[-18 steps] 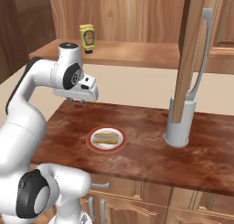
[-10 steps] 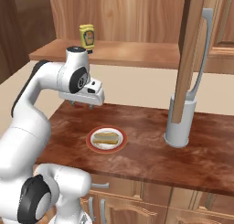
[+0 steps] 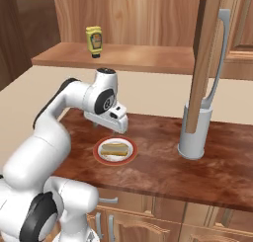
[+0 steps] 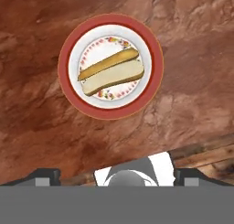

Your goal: Move the hot dog bun to the plate on the dining table and place the condiment next to that plate. Then navigate to the fridge and take the sausage and place it on the plate as well.

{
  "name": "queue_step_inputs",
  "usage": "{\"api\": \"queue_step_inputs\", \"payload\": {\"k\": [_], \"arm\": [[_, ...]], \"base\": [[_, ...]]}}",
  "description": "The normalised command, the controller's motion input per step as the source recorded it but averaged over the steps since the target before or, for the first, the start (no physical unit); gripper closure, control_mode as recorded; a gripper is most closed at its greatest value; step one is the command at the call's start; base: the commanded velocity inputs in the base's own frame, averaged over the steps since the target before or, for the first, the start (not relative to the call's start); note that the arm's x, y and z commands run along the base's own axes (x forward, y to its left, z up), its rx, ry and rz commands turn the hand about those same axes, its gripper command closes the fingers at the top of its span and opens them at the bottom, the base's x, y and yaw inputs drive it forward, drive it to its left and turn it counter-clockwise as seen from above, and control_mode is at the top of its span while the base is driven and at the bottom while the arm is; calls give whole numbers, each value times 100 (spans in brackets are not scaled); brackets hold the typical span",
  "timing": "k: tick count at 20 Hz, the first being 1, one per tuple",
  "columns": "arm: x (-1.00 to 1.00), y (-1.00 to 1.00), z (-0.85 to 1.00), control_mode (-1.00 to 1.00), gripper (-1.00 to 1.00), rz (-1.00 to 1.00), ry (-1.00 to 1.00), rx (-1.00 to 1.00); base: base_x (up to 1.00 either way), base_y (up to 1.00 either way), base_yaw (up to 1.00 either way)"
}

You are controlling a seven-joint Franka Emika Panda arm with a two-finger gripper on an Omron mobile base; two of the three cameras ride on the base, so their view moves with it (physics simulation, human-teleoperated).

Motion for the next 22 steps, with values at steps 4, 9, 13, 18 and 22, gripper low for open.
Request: {"api": "queue_step_inputs", "payload": {"k": [4, 9, 13, 18, 22], "arm": [[16, -4, -67, -100, -100, -34, 16, 4], [30, 0, -60, -100, -100, -16, 15, 3], [35, 5, -49, -100, -100, -13, 8, 1], [33, 18, -31, -100, -100, -17, 1, 0], [36, 18, -25, -100, -100, -19, 0, 0]], "base": [[0, 0, 0], [0, 0, 0], [0, 0, 0], [0, 0, 0], [0, 0, 0]]}}
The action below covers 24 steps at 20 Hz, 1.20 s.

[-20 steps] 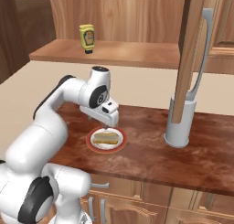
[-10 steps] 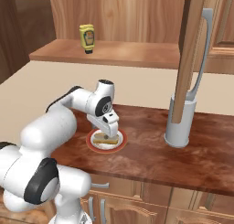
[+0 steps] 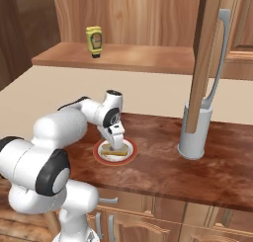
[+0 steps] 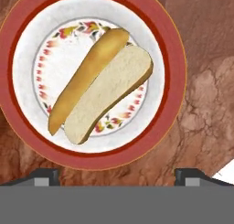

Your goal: Move the hot dog bun to the plate on the dining table and place the condiment next to that plate. Then navigate to the fridge and take the sausage and place it on the plate as well.

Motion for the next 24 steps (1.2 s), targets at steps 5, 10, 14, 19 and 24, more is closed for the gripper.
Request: {"api": "queue_step_inputs", "payload": {"k": [5, 10, 14, 19, 24], "arm": [[30, 7, -32, -100, -100, -18, 0, 0], [16, 1, -34, -100, -100, -19, 0, 0], [18, 0, -29, -100, -100, -15, 0, 0], [19, 0, -23, -100, -100, -9, 0, 0], [20, 0, -19, -100, -100, -3, 0, 0]], "base": [[0, 0, 0], [0, 0, 0], [0, 0, 0], [0, 0, 0], [0, 0, 0]]}}
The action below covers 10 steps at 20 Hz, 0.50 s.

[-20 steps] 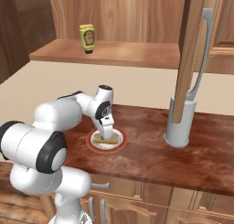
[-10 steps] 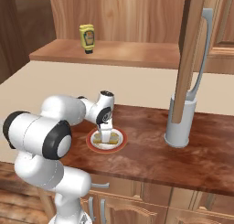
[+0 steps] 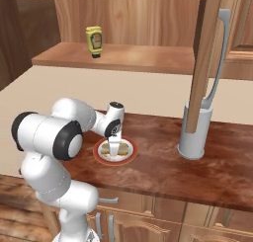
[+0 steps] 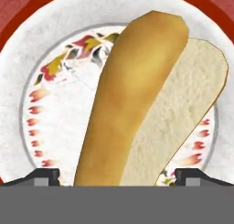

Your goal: Move the hot dog bun to the plate on the dining table and place the condiment next to that plate. Then navigate to the fridge and take the sausage and place it on the plate as well.

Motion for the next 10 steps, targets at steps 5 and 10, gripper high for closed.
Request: {"api": "queue_step_inputs", "payload": {"k": [5, 10], "arm": [[29, 0, -16, -100, -100, -1, 0, 0], [22, 0, -9, -100, -100, 0, 0, 0]], "base": [[0, 0, 0], [0, 0, 0]]}}
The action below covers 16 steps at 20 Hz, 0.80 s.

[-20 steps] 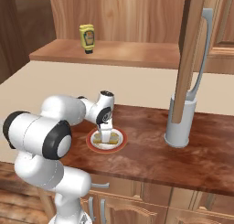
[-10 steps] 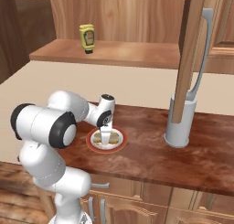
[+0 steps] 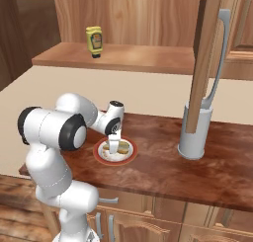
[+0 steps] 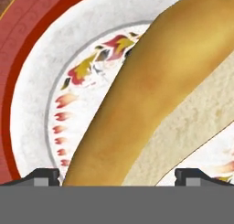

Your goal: Move the hot dog bun to the plate on the dining table and place the condiment next to that plate. Then navigate to the fridge and take the sausage and place it on the plate as well.

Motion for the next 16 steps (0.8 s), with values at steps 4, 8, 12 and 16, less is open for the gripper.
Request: {"api": "queue_step_inputs", "payload": {"k": [4, 8, 12, 16], "arm": [[0, 0, -12, -100, 100, -2, 0, 0], [-27, -11, -5, -100, 100, -2, -5, 1], [-69, -14, 53, -100, 100, 1, -20, 1], [-63, 0, 97, -100, 100, 12, -13, 0]], "base": [[0, 0, 0], [0, 0, 0], [0, 0, 0], [0, 0, 0]]}}
